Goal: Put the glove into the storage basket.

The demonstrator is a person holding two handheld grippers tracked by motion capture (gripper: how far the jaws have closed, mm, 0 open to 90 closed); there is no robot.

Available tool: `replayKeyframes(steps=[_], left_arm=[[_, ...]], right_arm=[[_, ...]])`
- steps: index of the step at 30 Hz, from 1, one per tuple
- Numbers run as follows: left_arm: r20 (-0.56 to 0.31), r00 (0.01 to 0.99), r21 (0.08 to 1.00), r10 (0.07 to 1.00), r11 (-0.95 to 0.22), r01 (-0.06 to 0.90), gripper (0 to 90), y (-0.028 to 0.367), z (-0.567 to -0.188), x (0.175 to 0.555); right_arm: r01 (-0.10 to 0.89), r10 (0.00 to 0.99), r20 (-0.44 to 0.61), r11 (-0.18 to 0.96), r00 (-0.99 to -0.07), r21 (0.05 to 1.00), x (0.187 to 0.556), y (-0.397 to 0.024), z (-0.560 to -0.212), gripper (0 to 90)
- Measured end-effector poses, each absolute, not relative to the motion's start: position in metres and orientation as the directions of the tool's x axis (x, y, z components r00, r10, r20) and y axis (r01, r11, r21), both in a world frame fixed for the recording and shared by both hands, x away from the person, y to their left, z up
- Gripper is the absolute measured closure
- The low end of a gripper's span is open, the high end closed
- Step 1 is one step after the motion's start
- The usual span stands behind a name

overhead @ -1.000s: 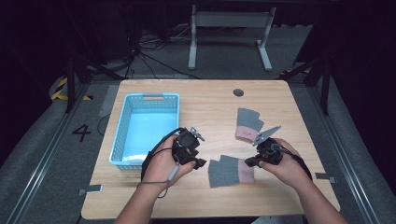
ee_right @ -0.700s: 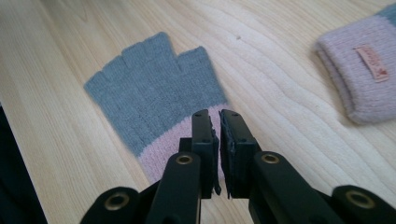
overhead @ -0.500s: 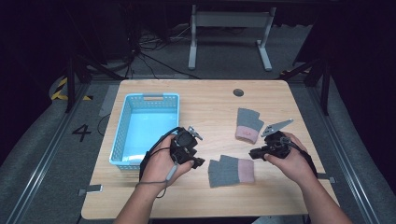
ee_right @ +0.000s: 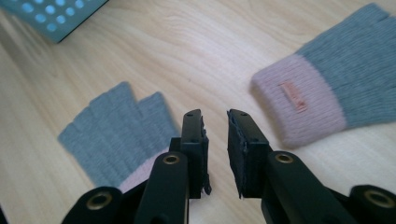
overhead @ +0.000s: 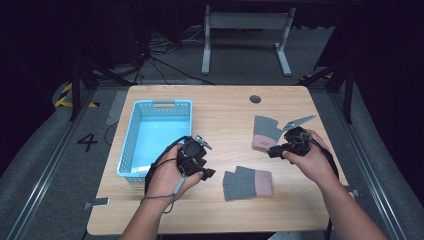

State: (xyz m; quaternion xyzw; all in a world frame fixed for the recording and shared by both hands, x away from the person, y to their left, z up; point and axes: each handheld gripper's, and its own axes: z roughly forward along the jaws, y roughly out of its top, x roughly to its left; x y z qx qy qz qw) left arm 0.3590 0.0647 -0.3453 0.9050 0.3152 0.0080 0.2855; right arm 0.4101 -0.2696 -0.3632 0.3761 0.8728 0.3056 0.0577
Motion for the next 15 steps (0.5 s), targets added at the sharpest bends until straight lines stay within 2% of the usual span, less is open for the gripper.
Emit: replayKeyframes(steps=[15], left_arm=[[-0.169, 0.793, 0.530, 0.586, -0.624, 0.574, 53.3, 0.071, -0.344, 0.358]], right_arm=[[0.700, 0.794, 0.096, 0.462, -0.600, 0.545, 0.462, -0.269, -0.358, 66.8]])
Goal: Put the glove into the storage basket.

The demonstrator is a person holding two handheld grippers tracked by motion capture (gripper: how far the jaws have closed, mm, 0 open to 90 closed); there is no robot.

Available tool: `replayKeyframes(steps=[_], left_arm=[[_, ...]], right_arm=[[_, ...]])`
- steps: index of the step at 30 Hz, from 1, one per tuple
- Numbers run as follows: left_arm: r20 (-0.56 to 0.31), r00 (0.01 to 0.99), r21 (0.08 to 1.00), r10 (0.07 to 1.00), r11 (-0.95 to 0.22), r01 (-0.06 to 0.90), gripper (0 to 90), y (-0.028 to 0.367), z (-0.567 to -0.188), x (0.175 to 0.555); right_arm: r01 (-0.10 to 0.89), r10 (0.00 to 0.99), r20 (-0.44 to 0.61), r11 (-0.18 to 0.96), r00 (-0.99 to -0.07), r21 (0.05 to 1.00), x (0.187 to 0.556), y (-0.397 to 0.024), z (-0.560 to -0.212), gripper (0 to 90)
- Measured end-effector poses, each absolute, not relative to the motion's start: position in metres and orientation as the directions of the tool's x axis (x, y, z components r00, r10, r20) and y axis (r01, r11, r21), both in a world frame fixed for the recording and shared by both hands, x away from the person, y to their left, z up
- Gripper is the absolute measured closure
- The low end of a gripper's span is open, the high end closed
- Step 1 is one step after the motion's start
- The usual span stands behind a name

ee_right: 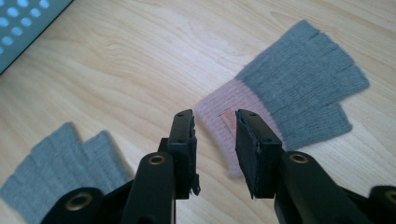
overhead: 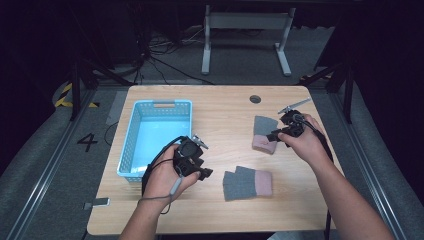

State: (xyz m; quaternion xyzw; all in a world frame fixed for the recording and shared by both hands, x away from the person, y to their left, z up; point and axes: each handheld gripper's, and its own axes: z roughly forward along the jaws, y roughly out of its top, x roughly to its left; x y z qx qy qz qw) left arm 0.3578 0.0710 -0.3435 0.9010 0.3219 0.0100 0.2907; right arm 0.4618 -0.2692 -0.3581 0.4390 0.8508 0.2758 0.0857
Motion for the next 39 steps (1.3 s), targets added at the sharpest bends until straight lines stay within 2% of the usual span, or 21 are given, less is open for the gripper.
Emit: replayKeyframes(steps=[14, 26, 32, 39], left_arm=[[-0.170, 0.794, 0.530, 0.584, -0.625, 0.573, 52.6, 0.070, -0.344, 0.360], [-0.174, 0.794, 0.525, 0.582, -0.627, 0.575, 51.5, 0.069, -0.345, 0.361], [-0.174, 0.794, 0.526, 0.582, -0.627, 0.575, 51.5, 0.070, -0.344, 0.361], [-0.174, 0.795, 0.526, 0.581, -0.628, 0.574, 51.5, 0.069, -0.344, 0.360]], right_arm=[[0.769, 0.860, 0.090, 0.396, -0.501, 0.502, 0.498, -0.269, -0.382, 54.9], [0.831, 0.907, 0.095, 0.330, -0.411, 0.447, 0.519, -0.269, -0.408, 53.4], [0.853, 0.910, 0.123, 0.315, -0.396, 0.416, 0.521, -0.267, -0.416, 53.7], [0.864, 0.930, 0.124, 0.265, -0.346, 0.428, 0.525, -0.267, -0.419, 50.9]])
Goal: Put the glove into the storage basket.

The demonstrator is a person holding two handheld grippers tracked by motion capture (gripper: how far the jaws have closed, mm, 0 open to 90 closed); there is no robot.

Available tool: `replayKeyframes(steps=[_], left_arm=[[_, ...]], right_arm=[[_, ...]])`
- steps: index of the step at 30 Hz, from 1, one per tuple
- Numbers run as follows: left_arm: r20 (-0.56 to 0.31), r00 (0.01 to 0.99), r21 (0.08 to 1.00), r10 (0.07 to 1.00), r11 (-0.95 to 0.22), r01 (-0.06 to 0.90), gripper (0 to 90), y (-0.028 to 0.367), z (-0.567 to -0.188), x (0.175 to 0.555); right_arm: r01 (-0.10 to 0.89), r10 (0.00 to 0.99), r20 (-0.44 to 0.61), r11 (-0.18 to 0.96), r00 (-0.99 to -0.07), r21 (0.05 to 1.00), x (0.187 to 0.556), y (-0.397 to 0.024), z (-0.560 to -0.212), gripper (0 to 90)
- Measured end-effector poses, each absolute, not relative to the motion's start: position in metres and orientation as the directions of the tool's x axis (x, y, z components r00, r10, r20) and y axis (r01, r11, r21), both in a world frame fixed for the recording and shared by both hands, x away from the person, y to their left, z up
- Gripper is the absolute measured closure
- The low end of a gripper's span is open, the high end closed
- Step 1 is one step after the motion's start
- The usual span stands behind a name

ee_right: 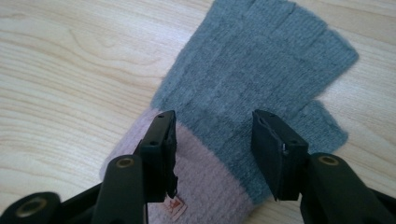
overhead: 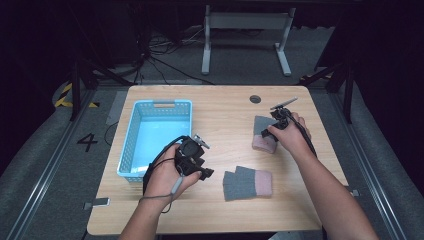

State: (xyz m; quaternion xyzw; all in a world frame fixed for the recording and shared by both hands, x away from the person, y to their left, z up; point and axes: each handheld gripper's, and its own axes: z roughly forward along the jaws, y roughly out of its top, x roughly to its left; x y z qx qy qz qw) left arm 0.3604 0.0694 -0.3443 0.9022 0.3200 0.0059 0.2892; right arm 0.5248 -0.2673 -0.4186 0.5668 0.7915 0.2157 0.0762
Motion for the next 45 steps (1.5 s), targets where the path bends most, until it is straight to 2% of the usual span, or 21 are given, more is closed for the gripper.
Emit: replayKeyframes(steps=[13, 21, 28, 33, 45], left_arm=[[-0.171, 0.794, 0.524, 0.583, -0.629, 0.574, 51.3, 0.068, -0.345, 0.359], [-0.171, 0.798, 0.524, 0.578, -0.632, 0.571, 51.0, 0.067, -0.345, 0.359], [-0.178, 0.800, 0.525, 0.573, -0.633, 0.569, 50.9, 0.066, -0.345, 0.362], [-0.180, 0.800, 0.529, 0.572, -0.629, 0.569, 51.0, 0.067, -0.345, 0.363], [-0.184, 0.794, 0.533, 0.579, -0.620, 0.576, 51.0, 0.070, -0.344, 0.363]], right_arm=[[0.883, 0.934, 0.136, 0.253, -0.329, 0.396, 0.529, -0.267, -0.427, 50.7], [0.885, 0.932, 0.124, 0.273, -0.340, 0.377, 0.532, -0.265, -0.426, 58.1], [0.897, 0.924, 0.175, 0.261, -0.339, 0.356, 0.534, -0.267, -0.426, 73.8], [0.894, 0.913, 0.220, 0.247, -0.344, 0.375, 0.533, -0.273, -0.428, 77.6], [0.862, 0.909, 0.177, 0.276, -0.378, 0.426, 0.527, -0.275, -0.412, 84.6]])
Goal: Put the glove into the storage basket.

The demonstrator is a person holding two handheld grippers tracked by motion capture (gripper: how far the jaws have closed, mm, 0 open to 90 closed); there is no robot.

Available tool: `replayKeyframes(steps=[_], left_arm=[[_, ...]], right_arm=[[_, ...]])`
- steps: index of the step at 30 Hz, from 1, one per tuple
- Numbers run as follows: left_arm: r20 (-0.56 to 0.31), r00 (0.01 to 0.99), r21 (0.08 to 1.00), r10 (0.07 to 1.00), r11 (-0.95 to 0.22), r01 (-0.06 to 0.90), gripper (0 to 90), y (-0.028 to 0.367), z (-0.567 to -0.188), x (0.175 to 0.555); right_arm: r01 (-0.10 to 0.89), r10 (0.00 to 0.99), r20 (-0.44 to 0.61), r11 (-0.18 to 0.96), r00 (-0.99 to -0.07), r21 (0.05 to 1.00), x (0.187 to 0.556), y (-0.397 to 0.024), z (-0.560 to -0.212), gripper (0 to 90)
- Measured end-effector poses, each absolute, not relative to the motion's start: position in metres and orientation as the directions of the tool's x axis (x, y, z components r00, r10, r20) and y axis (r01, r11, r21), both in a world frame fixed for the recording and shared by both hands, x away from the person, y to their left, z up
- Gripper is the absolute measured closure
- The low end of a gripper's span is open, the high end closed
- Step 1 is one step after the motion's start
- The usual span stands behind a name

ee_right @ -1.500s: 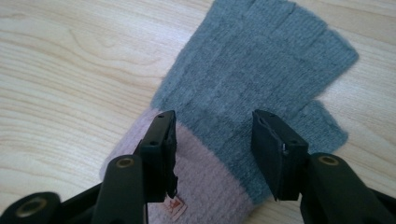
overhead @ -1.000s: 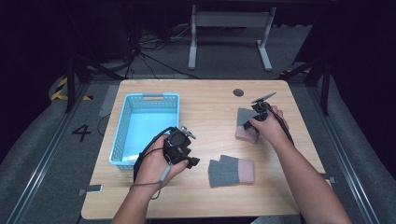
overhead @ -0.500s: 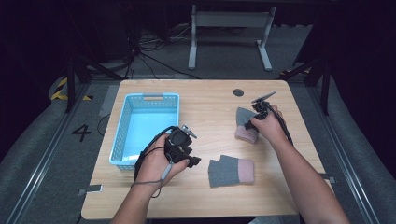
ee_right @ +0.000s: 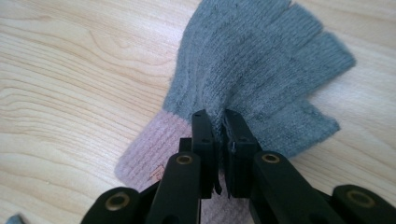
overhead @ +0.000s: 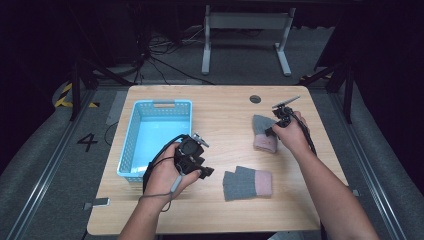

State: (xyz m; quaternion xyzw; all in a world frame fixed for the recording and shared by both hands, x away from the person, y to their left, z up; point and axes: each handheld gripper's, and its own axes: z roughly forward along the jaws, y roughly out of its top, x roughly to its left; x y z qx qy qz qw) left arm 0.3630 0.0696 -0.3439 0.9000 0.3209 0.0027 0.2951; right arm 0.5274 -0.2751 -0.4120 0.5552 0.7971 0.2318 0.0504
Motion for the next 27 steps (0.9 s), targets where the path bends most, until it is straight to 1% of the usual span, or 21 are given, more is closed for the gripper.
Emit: replayKeyframes(steps=[9, 23, 27], left_arm=[[-0.182, 0.800, 0.536, 0.572, -0.624, 0.569, 51.0, 0.068, -0.342, 0.362], [-0.179, 0.804, 0.534, 0.567, -0.630, 0.563, 50.9, 0.065, -0.342, 0.363], [-0.180, 0.805, 0.538, 0.565, -0.629, 0.561, 50.9, 0.065, -0.341, 0.362]], right_arm=[[0.829, 0.890, 0.161, 0.315, -0.427, 0.462, 0.512, -0.280, -0.391, 84.7], [0.747, 0.824, 0.116, 0.432, -0.554, 0.505, 0.474, -0.274, -0.354, 84.6], [0.730, 0.800, 0.127, 0.454, -0.586, 0.511, 0.465, -0.273, -0.346, 84.5]])
